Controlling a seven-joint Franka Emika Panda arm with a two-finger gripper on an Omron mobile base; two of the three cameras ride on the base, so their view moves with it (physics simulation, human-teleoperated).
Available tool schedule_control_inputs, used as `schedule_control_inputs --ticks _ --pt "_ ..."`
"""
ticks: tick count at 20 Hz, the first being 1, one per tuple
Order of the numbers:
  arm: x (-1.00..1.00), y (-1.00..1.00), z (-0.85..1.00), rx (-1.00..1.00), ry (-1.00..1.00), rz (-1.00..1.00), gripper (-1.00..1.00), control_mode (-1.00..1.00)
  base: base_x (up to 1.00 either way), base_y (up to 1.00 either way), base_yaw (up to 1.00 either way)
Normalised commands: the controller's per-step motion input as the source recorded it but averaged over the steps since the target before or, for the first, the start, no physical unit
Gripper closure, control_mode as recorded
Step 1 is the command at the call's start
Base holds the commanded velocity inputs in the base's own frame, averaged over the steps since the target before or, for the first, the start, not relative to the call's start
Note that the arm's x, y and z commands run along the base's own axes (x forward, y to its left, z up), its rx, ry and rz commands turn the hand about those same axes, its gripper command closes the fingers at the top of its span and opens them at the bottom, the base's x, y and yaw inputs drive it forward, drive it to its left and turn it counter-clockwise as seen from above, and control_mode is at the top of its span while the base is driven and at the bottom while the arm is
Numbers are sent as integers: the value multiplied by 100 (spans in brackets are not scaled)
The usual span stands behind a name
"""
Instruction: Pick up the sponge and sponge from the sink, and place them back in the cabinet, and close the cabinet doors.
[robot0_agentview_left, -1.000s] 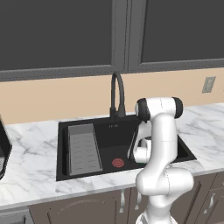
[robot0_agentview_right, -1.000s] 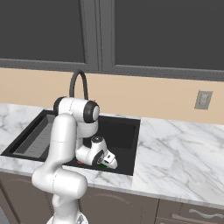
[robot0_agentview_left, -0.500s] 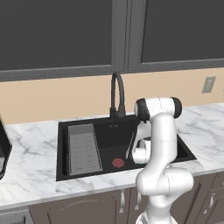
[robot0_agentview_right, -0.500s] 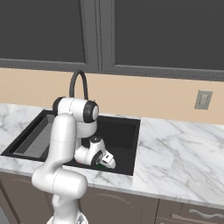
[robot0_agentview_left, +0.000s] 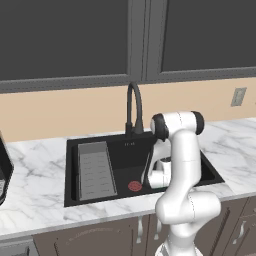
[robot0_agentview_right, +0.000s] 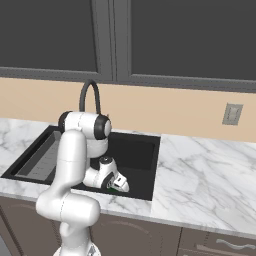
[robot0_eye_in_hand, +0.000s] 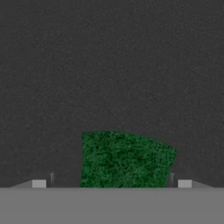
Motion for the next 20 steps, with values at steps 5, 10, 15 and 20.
schedule_control_inputs --ticks 5,10,15,20 --pt "0 0 -12 0 0 0 -100 -100 0 0 0" --pt "0 0 -16 0 0 0 -100 -100 0 0 0" --pt "0 0 -19 0 0 0 -100 -100 0 0 0" --pt "0 0 -14 0 0 0 -100 -100 0 0 0"
